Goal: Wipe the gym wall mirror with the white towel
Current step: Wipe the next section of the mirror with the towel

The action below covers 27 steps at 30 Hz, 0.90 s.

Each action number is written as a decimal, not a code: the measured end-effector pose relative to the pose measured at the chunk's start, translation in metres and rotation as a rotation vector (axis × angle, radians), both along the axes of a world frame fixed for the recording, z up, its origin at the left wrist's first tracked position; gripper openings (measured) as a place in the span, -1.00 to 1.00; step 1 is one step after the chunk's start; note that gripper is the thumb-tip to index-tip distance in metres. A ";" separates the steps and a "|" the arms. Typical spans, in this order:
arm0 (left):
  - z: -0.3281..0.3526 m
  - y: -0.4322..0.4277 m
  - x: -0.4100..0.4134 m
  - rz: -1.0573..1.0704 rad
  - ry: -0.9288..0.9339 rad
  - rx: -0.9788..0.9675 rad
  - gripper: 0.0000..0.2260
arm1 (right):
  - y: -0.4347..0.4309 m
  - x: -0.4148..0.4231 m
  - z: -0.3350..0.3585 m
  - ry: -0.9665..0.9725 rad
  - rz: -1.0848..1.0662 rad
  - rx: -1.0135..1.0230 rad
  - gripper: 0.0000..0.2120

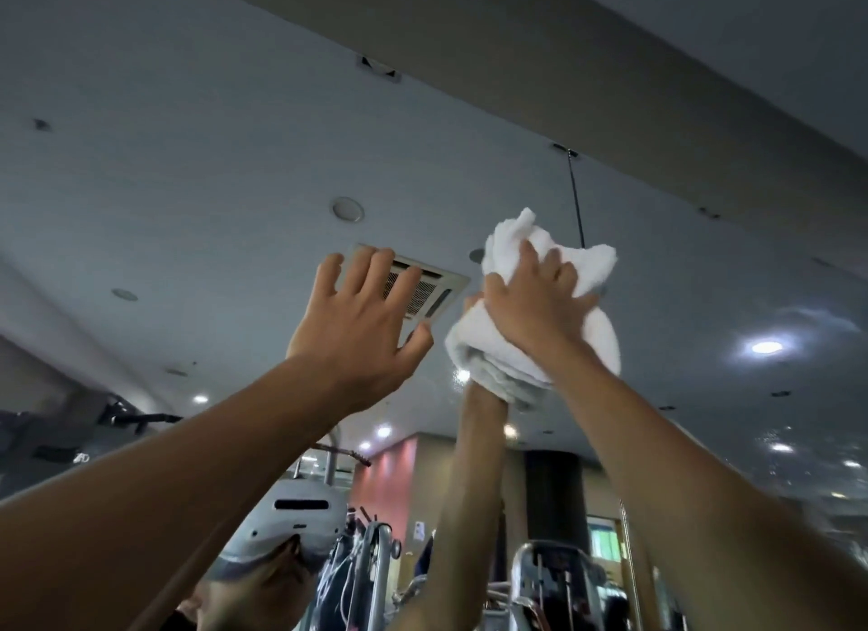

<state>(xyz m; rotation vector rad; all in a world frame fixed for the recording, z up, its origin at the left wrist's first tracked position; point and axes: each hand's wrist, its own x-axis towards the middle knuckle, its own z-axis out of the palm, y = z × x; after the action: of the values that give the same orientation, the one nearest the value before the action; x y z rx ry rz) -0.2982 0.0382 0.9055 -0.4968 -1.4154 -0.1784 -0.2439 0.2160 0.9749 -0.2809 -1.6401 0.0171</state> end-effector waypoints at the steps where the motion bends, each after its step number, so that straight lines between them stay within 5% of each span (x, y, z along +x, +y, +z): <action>1: -0.001 0.000 -0.002 0.006 -0.027 0.005 -0.36 | -0.008 -0.005 -0.008 -0.002 -0.012 0.078 -0.42; 6: -0.001 0.000 -0.007 0.023 -0.068 0.009 -0.27 | 0.030 0.014 -0.057 -0.190 0.111 0.635 -0.33; 10: -0.001 0.002 -0.008 0.044 -0.082 0.023 -0.27 | 0.074 0.021 -0.008 -0.162 0.067 0.421 -0.38; 15: 0.001 0.002 -0.007 0.068 -0.135 0.015 -0.22 | 0.012 -0.006 0.046 0.111 0.046 -0.028 -0.46; 17: 0.002 0.003 -0.007 0.058 -0.141 0.013 -0.21 | -0.014 -0.012 0.040 0.102 0.063 0.039 -0.46; 23: 0.000 0.002 -0.009 0.032 -0.120 0.018 -0.24 | 0.031 0.007 -0.016 -0.111 0.177 0.773 -0.46; 25: -0.001 0.002 -0.008 0.025 -0.120 0.020 -0.24 | 0.069 0.014 -0.009 -0.103 0.174 0.769 -0.46; 27: 0.000 0.001 -0.008 0.028 -0.118 0.017 -0.25 | 0.088 0.014 0.016 -0.027 0.143 0.556 -0.43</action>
<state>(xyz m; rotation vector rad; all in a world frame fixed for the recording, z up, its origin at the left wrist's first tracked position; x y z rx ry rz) -0.3058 0.0395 0.9056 -0.4577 -1.5345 -0.1997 -0.2295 0.3040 0.9906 0.2622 -1.6196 -0.3302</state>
